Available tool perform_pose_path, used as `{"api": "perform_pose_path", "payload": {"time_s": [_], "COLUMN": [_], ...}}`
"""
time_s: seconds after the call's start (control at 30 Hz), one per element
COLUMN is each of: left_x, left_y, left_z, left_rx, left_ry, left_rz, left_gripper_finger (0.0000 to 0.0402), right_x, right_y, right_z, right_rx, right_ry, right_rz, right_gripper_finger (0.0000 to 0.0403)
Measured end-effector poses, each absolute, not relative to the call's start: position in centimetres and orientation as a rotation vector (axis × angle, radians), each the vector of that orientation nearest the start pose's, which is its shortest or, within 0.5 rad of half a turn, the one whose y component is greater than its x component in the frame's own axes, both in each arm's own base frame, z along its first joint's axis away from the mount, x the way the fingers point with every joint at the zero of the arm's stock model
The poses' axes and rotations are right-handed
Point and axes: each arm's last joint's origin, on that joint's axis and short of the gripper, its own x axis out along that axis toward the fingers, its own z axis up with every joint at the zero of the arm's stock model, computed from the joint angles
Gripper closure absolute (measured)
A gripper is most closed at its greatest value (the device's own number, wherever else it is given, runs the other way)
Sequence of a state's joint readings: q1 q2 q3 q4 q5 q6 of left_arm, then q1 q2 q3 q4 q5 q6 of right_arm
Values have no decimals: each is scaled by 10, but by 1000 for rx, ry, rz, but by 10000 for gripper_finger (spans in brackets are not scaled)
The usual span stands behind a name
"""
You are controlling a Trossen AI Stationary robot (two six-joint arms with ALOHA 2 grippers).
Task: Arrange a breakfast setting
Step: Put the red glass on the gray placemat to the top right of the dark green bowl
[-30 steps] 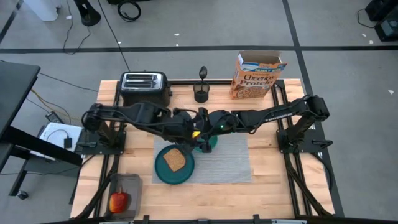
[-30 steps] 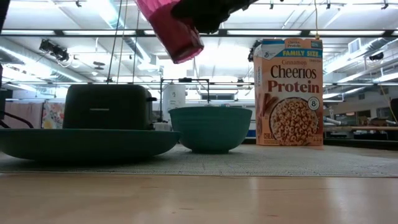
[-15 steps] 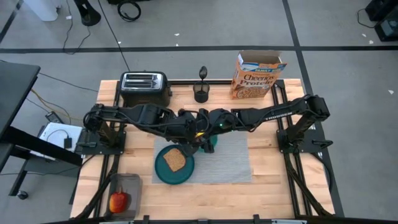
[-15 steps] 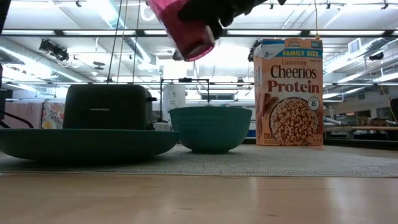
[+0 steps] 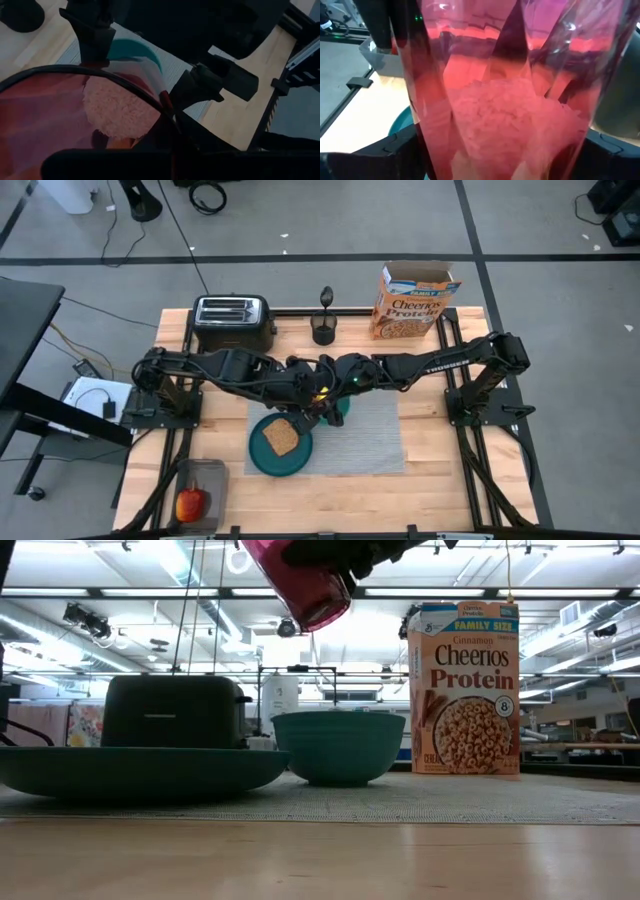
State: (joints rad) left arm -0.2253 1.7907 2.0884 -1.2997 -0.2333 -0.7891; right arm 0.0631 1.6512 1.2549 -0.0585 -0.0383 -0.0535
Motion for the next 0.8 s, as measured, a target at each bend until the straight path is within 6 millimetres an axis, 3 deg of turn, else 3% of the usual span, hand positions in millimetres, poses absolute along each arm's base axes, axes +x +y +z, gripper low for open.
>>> {"api": "perform_pose_path", "payload": {"time_s": [0.17, 0.47, 0.6, 0.8], "left_x": [339, 309, 275, 239], "left_y": [-71, -65, -63, -60], "left_z": [410, 442, 469, 497], "left_rx": [-488, -503, -507, -439], "left_ry": [894, 813, 721, 467], "left_rz": [379, 298, 266, 438], "left_gripper_finger": [365, 226, 188, 191], "right_x": [376, 359, 332, 268], "right_y": [24, 17, 8, 0], "right_z": [287, 308, 307, 278], "right_rx": [-39, -38, -7, 60], "right_ry": [441, 416, 405, 340], "right_rz": [86, 43, 16, -75], "right_gripper_finger": [50, 51, 51, 51]}}
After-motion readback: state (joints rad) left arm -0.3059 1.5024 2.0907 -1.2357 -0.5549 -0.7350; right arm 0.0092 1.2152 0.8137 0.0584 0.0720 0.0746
